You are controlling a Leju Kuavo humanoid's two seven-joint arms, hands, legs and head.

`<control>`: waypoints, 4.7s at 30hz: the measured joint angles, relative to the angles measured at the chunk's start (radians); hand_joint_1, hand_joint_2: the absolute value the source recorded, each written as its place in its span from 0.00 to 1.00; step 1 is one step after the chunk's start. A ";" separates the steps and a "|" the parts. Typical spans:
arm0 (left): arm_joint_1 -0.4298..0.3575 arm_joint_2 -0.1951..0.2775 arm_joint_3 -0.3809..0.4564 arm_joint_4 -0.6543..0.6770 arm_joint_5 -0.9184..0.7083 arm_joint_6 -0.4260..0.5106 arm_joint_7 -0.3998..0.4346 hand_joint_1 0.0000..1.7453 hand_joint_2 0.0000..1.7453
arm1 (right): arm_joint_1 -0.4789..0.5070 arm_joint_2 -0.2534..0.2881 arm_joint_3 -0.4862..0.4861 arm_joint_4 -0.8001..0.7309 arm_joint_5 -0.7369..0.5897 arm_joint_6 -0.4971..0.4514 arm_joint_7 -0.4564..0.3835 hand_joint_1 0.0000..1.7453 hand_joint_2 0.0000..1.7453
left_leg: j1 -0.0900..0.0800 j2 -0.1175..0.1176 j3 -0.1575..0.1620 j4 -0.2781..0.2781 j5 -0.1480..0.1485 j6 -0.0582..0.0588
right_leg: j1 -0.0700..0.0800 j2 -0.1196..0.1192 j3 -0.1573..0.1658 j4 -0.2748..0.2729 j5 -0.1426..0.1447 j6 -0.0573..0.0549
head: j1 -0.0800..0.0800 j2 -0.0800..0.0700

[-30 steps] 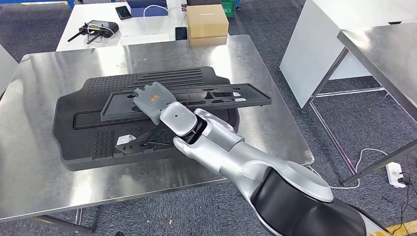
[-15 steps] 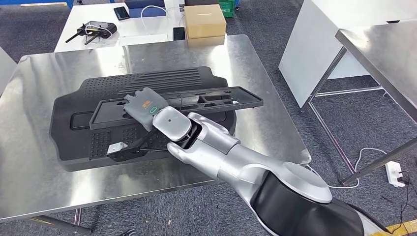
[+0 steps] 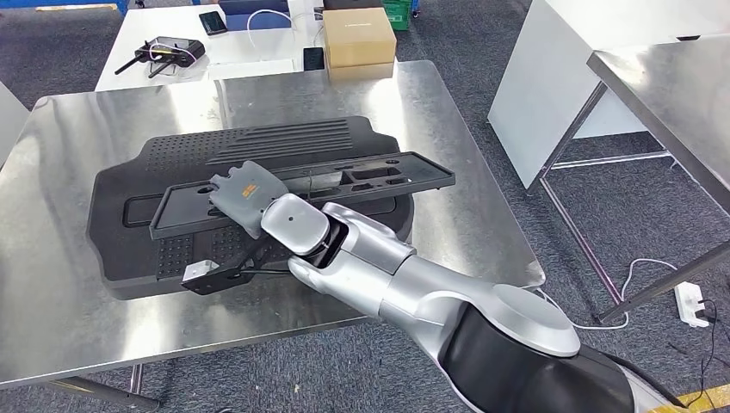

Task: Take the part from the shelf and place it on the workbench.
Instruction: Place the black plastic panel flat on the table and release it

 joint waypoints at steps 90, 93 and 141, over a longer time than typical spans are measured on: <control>0.000 0.006 0.037 -0.018 0.135 -0.076 -0.030 0.00 0.00 | 0.094 -0.010 0.008 0.323 0.030 0.029 0.021 0.00 0.00 | 0.000 0.001 0.003 0.000 0.000 0.000 | 0.000 0.001 0.003 0.000 0.000 0.000 | 0.000 0.000; 0.001 0.006 0.041 -0.018 0.126 -0.074 -0.030 0.00 0.00 | 0.094 -0.010 0.007 0.323 0.047 0.006 0.023 0.00 0.00 | 0.000 0.001 0.003 0.000 0.000 0.000 | 0.000 0.001 0.003 0.000 0.000 0.000 | 0.000 0.000; 0.065 0.004 -0.007 -0.084 0.192 0.142 0.072 0.00 0.00 | 0.166 -0.010 -0.222 0.004 0.149 -0.467 -0.083 0.00 0.00 | 0.000 0.001 0.002 0.000 0.000 0.000 | 0.000 0.001 0.001 0.000 0.000 0.000 | 0.000 0.000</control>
